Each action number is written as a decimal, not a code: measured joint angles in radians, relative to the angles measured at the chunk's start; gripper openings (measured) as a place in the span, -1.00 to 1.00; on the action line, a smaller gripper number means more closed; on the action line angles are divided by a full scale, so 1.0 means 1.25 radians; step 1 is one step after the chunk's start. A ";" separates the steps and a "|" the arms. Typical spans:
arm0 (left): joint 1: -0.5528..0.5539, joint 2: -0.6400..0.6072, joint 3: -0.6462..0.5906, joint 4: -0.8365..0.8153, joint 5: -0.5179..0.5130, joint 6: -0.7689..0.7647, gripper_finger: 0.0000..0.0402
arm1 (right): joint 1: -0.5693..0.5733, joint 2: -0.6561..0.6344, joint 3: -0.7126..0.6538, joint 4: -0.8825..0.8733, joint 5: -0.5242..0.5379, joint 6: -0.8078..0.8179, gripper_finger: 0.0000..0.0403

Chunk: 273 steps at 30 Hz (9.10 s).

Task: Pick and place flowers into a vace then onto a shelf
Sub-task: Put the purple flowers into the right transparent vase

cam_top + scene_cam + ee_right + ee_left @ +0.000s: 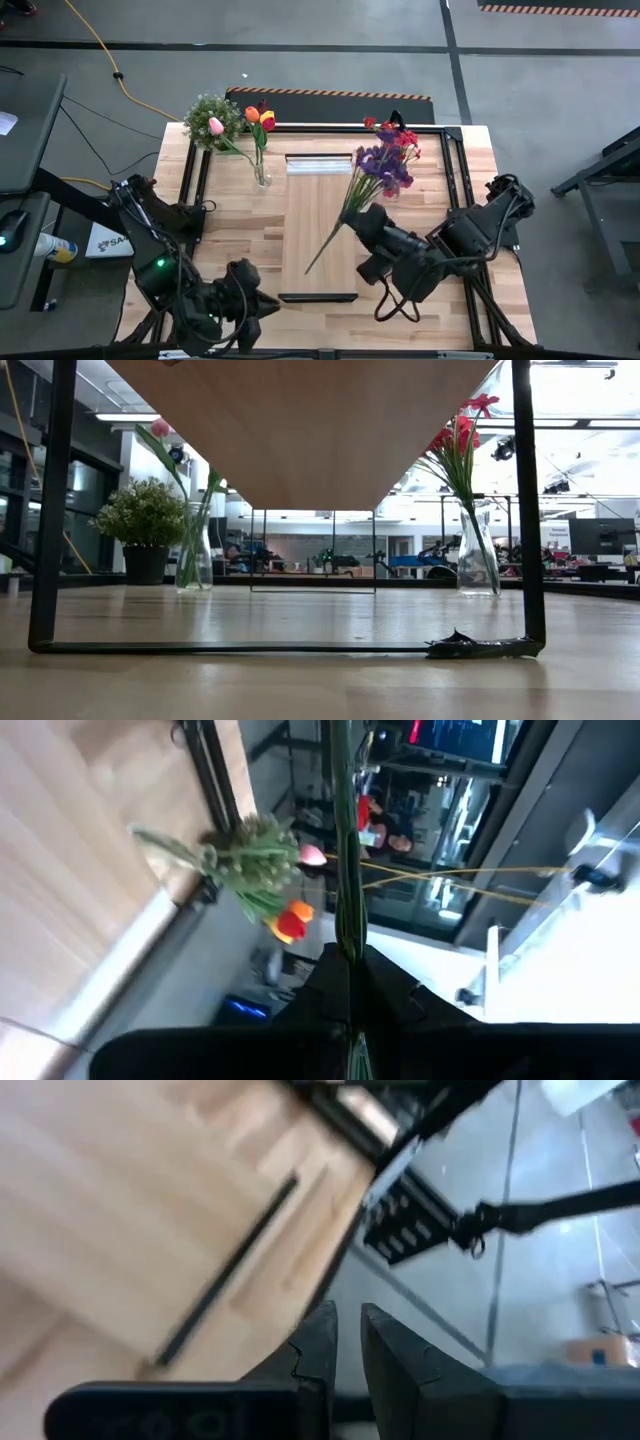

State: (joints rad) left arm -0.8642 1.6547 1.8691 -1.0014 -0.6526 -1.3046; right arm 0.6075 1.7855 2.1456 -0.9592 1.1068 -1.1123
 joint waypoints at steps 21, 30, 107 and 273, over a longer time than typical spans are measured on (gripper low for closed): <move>0.071 0.001 0.025 0.179 -0.279 0.224 -0.57 | -0.021 0.035 0.000 0.032 0.028 -0.438 -1.00; 0.166 0.001 0.025 0.183 -0.227 0.295 -0.57 | -0.019 0.035 0.000 0.035 0.036 -0.436 -1.00; 0.279 0.014 0.023 0.147 -0.109 0.308 0.33 | -0.020 0.034 -0.001 0.033 -0.017 -0.416 -1.00; 0.471 0.014 0.023 0.650 -0.078 0.999 -0.79 | -0.465 -0.210 -0.001 0.269 -0.992 0.862 -0.87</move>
State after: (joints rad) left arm -0.2749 1.6718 1.8984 -0.1890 -0.7502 -0.0563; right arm 0.0261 1.5229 2.1441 -0.6236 -0.1334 -0.0350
